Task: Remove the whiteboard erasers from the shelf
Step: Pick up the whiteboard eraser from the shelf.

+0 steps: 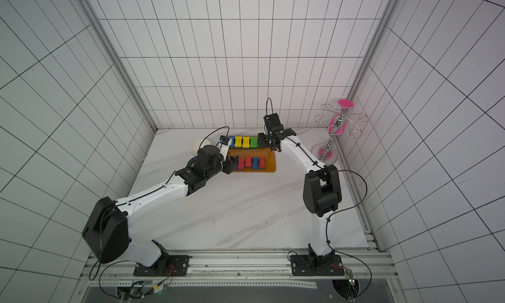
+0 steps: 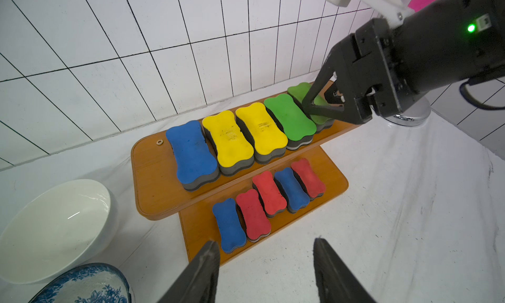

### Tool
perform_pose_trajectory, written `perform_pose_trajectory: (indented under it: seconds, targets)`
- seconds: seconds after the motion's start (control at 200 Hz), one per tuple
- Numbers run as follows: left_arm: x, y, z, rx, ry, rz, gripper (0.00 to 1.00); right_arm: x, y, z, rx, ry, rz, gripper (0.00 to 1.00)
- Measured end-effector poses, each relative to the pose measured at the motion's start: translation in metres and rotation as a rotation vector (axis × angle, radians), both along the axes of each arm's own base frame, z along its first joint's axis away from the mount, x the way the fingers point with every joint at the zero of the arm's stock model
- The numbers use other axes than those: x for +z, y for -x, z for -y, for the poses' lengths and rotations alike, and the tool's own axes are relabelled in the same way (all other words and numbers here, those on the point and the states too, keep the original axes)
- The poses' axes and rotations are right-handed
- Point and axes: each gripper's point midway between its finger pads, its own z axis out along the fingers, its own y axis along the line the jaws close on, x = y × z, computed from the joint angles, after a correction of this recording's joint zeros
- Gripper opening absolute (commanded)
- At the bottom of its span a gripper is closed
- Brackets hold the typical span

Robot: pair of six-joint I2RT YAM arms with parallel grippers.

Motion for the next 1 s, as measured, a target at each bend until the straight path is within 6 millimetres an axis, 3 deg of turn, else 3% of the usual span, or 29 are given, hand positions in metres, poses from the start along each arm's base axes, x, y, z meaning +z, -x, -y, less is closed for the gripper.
perform_pose_trajectory:
  seconds: [0.28, 0.665, 0.999]
  targets:
    - [0.0, 0.0, 0.0, 0.003, 0.006, -0.004, 0.58, 0.005, 0.004, 0.017, -0.033, 0.015, 0.01, 0.5]
    - [0.006, 0.001, -0.003, 0.02, 0.02, 0.006, 0.6, 0.015, 0.0, 0.018, -0.039, 0.03, 0.03, 0.58]
    - [0.007, -0.001, -0.01, 0.094, -0.012, 0.028, 0.62, -0.008, -0.011, 0.015, -0.057, 0.092, 0.012, 0.52]
